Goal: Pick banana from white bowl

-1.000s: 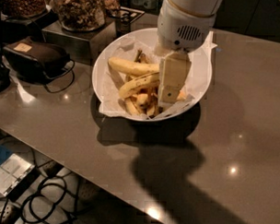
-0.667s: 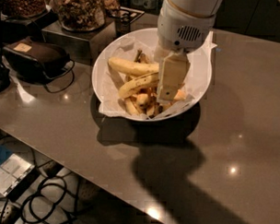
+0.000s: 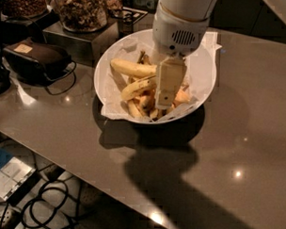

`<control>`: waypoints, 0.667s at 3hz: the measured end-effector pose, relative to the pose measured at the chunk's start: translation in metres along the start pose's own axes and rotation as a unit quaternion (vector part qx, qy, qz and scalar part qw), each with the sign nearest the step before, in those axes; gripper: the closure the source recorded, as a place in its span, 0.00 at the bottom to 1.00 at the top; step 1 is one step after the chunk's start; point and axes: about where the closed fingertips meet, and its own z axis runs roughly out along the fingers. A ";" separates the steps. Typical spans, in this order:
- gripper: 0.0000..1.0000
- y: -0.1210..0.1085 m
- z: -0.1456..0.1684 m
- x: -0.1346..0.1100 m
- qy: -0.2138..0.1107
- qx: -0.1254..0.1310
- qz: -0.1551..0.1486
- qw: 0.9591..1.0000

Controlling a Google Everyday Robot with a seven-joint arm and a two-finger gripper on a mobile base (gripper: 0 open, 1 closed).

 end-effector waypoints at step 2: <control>0.32 -0.003 0.014 -0.012 0.022 -0.006 -0.024 0.999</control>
Offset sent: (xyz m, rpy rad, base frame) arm -0.0100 0.0034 -0.0201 -0.1256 0.0813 0.0674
